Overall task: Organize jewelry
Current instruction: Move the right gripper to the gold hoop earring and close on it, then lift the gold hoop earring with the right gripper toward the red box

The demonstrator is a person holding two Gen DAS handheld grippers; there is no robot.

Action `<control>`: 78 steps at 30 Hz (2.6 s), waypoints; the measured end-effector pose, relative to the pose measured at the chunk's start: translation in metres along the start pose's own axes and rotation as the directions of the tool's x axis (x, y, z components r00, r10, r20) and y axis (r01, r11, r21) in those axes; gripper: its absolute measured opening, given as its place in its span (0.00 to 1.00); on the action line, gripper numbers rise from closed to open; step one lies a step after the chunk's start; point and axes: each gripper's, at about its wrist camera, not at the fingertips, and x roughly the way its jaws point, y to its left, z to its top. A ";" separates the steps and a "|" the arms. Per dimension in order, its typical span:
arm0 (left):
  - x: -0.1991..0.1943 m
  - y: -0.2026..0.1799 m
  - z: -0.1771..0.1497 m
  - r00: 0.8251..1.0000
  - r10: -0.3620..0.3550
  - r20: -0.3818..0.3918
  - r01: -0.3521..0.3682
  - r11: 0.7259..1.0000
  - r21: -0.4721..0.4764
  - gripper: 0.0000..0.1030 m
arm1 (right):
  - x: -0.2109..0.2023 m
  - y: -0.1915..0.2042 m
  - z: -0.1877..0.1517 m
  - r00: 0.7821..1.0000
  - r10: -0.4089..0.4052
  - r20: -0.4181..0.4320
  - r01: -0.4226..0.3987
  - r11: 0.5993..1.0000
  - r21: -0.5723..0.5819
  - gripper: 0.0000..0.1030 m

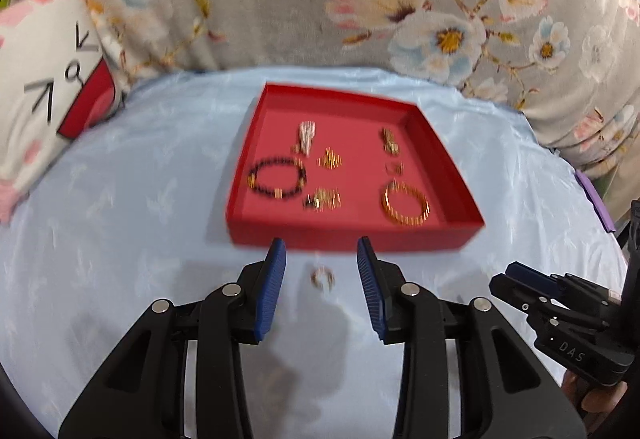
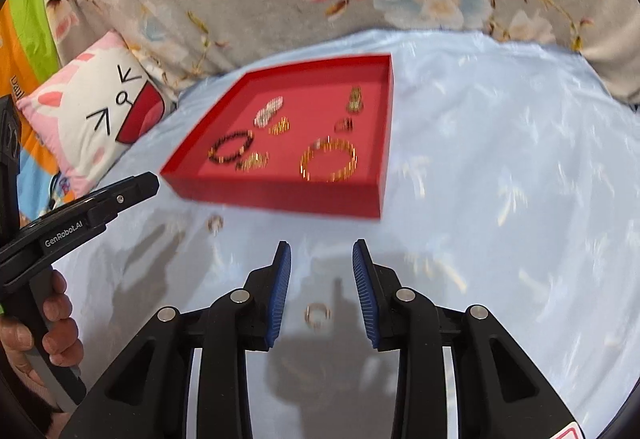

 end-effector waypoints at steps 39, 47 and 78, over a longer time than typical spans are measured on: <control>0.066 -0.012 -0.021 0.990 0.108 -0.094 -0.104 0.994 0.044 0.44 | 0.005 0.001 -0.038 0.999 -0.033 -0.025 0.033 0.999 0.024 0.15; 0.074 -0.013 -0.020 0.987 0.138 -0.084 -0.133 0.989 0.067 0.17 | 0.004 0.000 -0.034 1.000 -0.010 -0.024 0.011 0.999 0.040 0.15; -0.044 -0.033 -0.020 1.000 -0.018 -0.005 0.019 1.000 0.017 0.16 | -0.048 0.039 -0.015 0.995 0.057 0.086 -0.055 0.998 -0.022 0.15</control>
